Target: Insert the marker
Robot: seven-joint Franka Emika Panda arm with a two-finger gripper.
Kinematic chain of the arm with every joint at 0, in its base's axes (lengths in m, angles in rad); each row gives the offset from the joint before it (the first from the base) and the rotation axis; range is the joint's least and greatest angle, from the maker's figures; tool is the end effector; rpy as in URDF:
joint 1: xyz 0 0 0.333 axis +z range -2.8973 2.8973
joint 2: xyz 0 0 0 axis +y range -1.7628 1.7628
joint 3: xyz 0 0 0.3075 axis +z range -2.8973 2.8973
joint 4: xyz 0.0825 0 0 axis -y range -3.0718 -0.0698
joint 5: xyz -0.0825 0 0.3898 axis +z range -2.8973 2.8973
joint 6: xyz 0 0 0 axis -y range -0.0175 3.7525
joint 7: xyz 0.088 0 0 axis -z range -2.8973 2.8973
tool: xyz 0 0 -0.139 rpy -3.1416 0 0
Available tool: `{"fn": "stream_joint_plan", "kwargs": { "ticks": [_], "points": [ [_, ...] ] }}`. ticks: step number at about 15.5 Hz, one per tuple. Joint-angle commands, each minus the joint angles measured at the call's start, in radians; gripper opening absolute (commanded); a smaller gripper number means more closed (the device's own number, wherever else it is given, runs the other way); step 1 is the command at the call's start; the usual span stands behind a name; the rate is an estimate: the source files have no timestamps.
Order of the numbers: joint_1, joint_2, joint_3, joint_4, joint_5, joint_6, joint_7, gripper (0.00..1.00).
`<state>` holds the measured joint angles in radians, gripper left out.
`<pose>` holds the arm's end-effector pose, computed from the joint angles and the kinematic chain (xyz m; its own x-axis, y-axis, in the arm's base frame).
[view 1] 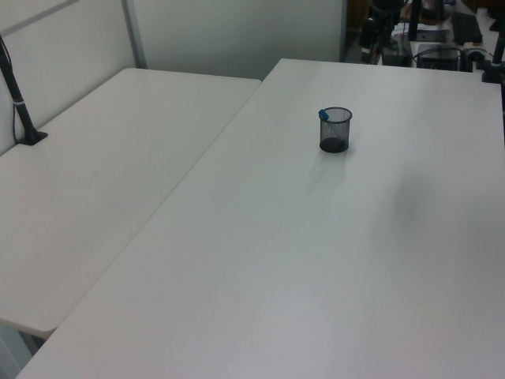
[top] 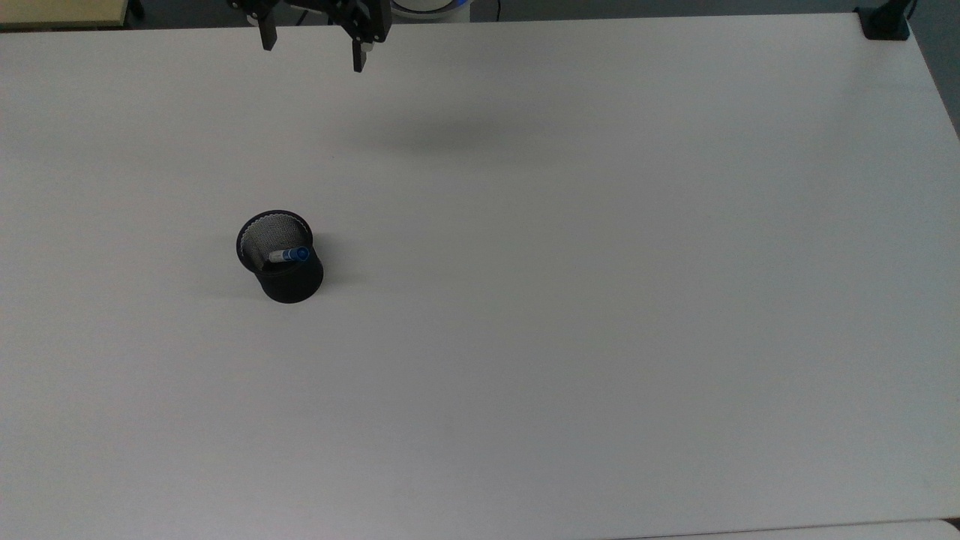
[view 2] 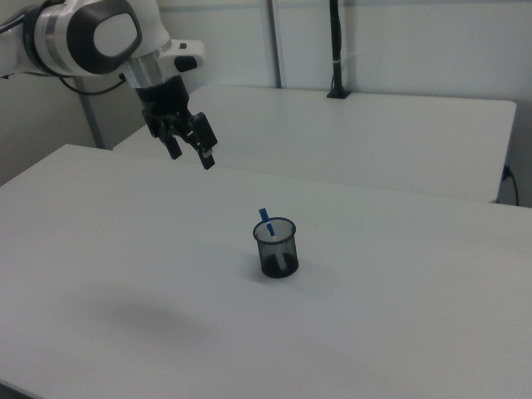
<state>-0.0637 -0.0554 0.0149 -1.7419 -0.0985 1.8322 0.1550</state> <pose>0.5682 -0.0386 0.5573 0.9717 -0.1760 0.1574 -0.1895 -0.9790 0.0751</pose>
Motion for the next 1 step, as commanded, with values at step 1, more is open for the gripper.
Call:
{"fn": "stream_joint_plan", "kwargs": {
  "ticks": [1],
  "points": [
    [-0.005, 0.012, 0.008, 0.033, 0.008, -0.039, -0.031, 1.0]
  ]
}}
